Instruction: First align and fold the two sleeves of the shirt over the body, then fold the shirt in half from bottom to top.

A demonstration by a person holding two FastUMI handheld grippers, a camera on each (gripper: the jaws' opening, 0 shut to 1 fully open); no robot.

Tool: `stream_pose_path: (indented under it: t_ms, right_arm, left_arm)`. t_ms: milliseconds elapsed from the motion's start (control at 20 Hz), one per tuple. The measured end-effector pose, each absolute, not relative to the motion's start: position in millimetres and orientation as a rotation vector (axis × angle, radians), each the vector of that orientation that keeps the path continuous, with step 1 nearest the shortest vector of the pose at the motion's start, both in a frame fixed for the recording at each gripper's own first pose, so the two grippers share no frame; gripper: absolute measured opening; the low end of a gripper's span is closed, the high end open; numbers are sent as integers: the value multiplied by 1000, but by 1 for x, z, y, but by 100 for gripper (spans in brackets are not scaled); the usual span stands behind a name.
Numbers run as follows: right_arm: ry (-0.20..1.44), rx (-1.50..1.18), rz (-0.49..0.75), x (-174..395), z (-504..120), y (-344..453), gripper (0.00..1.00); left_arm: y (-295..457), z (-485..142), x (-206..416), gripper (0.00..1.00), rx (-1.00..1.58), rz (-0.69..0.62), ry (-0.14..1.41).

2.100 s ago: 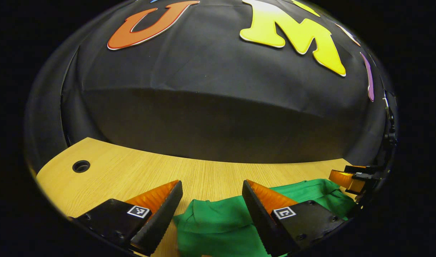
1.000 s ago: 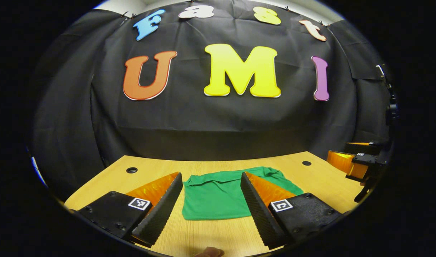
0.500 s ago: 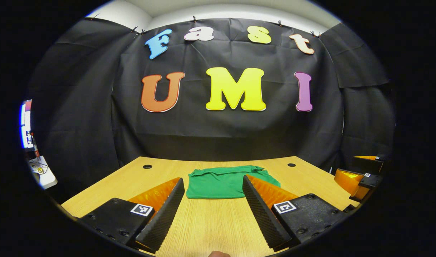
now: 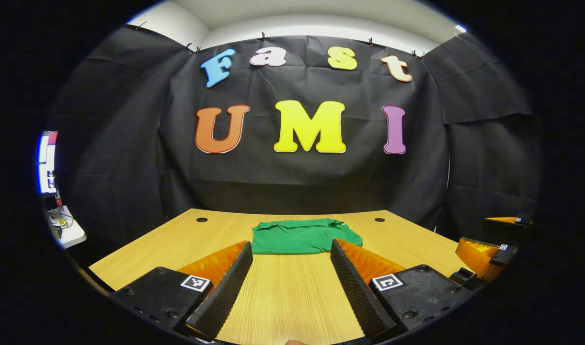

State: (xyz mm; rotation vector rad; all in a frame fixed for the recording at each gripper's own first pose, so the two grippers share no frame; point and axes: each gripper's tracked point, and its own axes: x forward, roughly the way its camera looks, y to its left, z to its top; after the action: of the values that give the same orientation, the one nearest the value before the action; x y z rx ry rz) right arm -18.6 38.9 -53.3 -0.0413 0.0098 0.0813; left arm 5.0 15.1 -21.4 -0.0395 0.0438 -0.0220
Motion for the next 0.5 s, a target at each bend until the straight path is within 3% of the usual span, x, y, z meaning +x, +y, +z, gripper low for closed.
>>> stream_pose_path:
  t_ms: [300,500]
  right_arm:
    - [9,0,82,-8,-50,59,94]
    - [47,-33,106,-3,-71,72,95]
  left_arm:
    - [16,-24,6,100,-51,-35,58]
    - [32,-21,8,100,-13,28,31]
